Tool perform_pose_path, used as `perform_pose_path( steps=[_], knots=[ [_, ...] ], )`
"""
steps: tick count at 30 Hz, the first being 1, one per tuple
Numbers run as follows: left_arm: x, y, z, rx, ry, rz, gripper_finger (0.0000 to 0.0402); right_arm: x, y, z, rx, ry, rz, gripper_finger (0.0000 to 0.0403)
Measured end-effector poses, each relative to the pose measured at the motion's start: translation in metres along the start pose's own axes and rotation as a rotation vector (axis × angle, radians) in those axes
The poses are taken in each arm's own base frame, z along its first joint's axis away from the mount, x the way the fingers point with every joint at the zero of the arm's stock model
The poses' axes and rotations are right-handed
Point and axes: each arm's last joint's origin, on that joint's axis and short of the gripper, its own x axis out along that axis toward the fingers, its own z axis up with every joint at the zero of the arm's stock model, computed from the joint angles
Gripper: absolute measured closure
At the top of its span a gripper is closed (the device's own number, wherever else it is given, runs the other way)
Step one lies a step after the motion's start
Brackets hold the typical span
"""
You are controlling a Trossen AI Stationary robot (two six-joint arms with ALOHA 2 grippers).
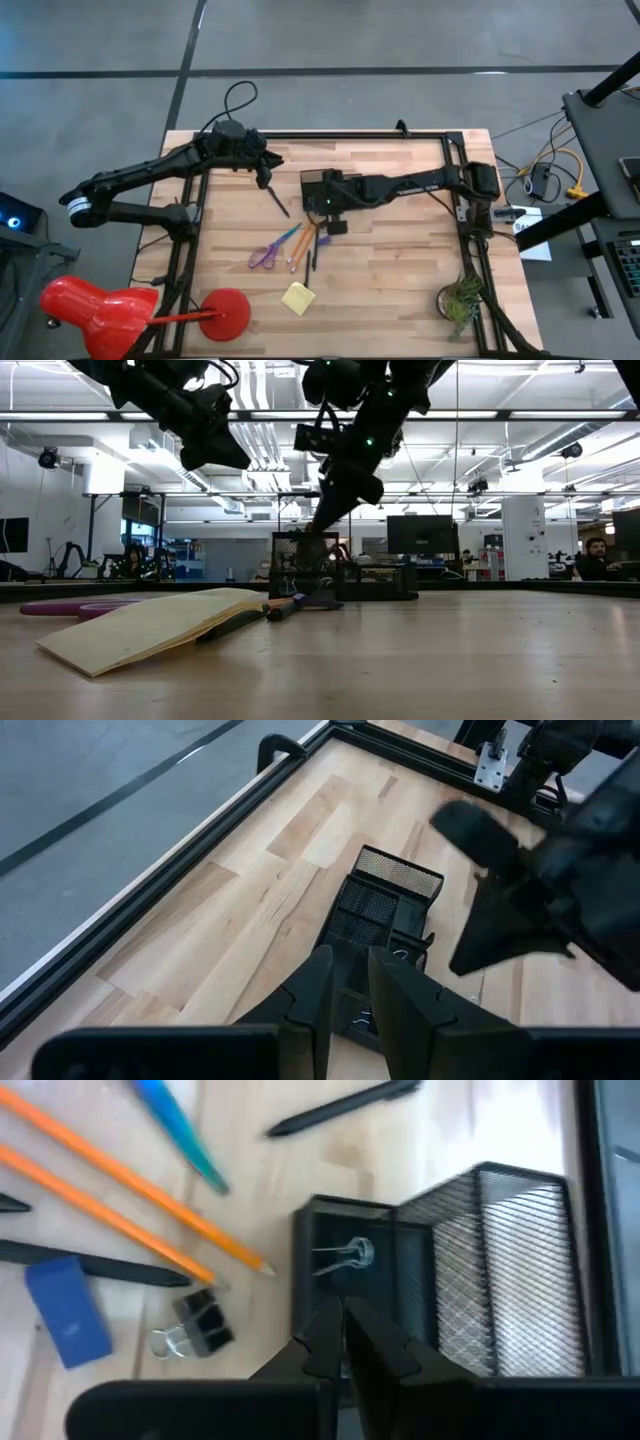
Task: Pick and place office supplies into organizer
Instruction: Put the black binder clip into the black desk organizer
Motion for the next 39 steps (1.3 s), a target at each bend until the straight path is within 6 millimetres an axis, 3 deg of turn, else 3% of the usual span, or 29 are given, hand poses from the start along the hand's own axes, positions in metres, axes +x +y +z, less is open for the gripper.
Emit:
perform_pose_path(
  steps=[4, 10, 17, 25, 39],
  knots=[
    [0.000, 0.000, 0.000, 0.002, 0.000, 0.000, 0.0350, -0.002, 0.001, -0.005, -0.096, 0.048, 0.049, 0.0395],
    [0.000, 0.000, 0.000, 0.003, 0.000, 0.000, 0.0350, -0.004, 0.030, -0.008, -0.283, 0.062, 0.113, 0.0393],
    [0.000, 0.000, 0.000, 0.006, 0.000, 0.000, 0.0350, -0.004, 0.038, -0.009, -0.267, 0.062, 0.116, 0.0344],
    [0.000, 0.000, 0.000, 0.005, 0.000, 0.000, 0.0350, -0.002, 0.033, -0.010, -0.265, 0.069, 0.101, 0.0289],
    [0.000, 0.000, 0.001, -0.002, -0.005, -0.003, 0.0350, -0.001, 0.033, -0.011, -0.193, 0.072, 0.108, 0.0281]
  ],
)
